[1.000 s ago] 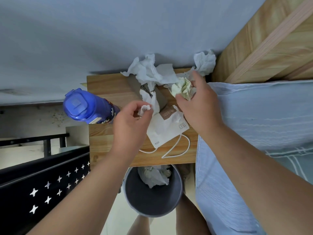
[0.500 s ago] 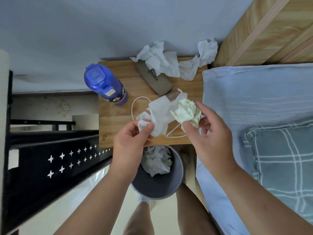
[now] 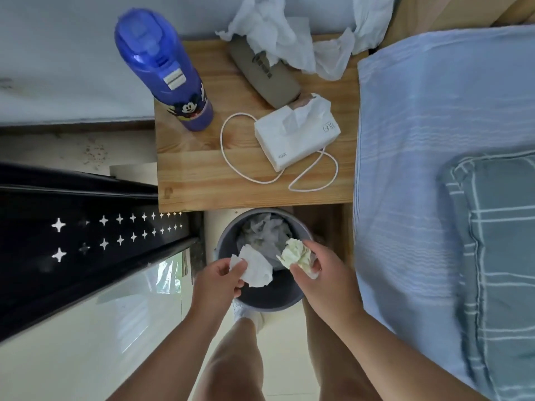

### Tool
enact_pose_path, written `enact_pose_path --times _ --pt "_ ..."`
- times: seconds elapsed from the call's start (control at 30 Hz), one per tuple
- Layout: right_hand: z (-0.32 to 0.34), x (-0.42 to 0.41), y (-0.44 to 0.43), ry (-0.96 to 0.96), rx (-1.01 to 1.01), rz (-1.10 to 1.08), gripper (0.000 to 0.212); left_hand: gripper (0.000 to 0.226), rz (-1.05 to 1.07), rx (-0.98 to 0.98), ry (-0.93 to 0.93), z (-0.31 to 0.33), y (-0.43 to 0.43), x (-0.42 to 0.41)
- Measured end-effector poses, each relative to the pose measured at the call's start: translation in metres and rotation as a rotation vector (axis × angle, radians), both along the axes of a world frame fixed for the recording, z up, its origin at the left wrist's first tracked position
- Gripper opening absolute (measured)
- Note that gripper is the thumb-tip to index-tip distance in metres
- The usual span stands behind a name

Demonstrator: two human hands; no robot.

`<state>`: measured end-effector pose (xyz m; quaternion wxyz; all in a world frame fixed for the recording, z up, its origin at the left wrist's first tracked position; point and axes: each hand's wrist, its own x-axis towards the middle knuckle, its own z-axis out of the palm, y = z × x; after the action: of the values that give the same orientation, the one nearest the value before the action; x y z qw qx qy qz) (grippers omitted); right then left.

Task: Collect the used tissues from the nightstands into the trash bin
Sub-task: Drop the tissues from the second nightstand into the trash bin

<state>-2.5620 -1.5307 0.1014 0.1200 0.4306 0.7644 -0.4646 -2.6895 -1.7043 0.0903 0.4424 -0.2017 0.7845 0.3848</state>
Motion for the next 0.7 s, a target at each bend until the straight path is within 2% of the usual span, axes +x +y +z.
enact_pose_path --times 0.07,0.17,0.23,0.33,0.43,0.57,0.7 --pt "-0.016 0.000 -0.005 -0.054 -0.026 0.011 0.060 0.006 0.013 0.014 -0.078 -0.009 -0.004 0.000" --pt "-0.028 -0.003 -0.006 -0.126 -0.039 0.044 0.067 0.032 -0.011 0.051 -0.235 -0.010 -0.008 -0.002" --pt "-0.026 -0.006 -0.005 -0.123 -0.047 0.053 0.067 0.041 -0.068 0.065 -0.241 -0.006 -0.009 -0.002" --pt "-0.013 -0.011 0.000 -0.083 -0.034 0.040 0.064 0.038 -0.117 0.099 -0.187 0.007 -0.003 -0.005" --pt "0.010 -0.024 0.020 -0.016 -0.002 -0.012 0.057 0.029 -0.117 0.224 -0.210 0.032 0.016 -0.014" --pt "0.050 -0.050 0.059 0.161 0.034 -0.176 0.050 0.020 -0.150 0.343 -0.043 0.072 0.058 -0.041" --pt "0.087 -0.083 0.103 0.340 0.097 -0.210 0.039 0.014 -0.106 0.484 0.155 0.113 0.108 -0.078"
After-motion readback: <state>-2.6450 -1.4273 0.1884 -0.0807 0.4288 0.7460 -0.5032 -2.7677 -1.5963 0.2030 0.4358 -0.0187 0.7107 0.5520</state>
